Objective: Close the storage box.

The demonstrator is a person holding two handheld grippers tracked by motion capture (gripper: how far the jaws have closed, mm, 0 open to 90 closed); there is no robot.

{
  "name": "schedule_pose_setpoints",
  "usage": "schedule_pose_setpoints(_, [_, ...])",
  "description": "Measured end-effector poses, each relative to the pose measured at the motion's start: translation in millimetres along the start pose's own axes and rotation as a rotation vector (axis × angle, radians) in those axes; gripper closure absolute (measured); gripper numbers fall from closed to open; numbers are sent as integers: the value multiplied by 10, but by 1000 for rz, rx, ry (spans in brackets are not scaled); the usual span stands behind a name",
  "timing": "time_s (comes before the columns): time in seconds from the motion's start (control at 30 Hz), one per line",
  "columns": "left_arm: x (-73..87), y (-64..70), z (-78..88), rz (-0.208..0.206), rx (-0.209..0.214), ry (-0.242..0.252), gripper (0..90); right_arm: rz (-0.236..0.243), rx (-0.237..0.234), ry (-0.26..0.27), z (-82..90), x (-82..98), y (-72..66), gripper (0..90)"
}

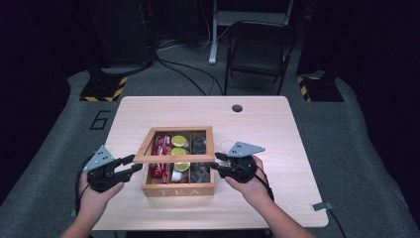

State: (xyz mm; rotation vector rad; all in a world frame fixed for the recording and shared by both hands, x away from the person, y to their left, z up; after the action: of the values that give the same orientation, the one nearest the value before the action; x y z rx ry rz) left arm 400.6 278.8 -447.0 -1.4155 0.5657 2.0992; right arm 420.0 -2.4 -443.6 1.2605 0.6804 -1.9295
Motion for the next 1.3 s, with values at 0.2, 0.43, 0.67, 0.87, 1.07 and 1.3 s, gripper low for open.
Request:
schedule_pose_setpoints(0.2, [103,28,-7,2,-3,1,580,1,2,-8,-7,99,-32,602])
schedule_pose_setpoints(0.43, [238,57,-15,12,6,-13,580,1,-3,-19,-26,225,-65,601])
schedule_pose_setpoints(0.67, [359,78,-36,33,6,-13,580,-5,-13,-37,-46,337,-97,600])
schedule_pose_setpoints(0.87, [453,97,-42,40,8,-35,580,6,-14,-52,-74,422,-132,600])
schedule_pose_setpoints(1.07, [524,103,-44,46,7,-49,580,-6,-22,-64,-81,482,-161,600])
schedule_pose_setpoints(1.3, [591,111,-41,55,5,-68,580,-17,-28,-68,-102,548,-185,600])
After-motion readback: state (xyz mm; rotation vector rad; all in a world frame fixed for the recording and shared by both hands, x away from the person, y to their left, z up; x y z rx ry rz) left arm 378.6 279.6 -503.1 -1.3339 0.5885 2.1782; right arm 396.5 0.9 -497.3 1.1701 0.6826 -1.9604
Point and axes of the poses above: each handheld gripper's, and its own axes: z roughly backward along the jaws, x roughly out of its underside, y roughly to its right, the point moved 9 cm from there along -z, roughly forward along the jaws, and after that the axes turned 5 degrees about y, right-handed, at the moved point
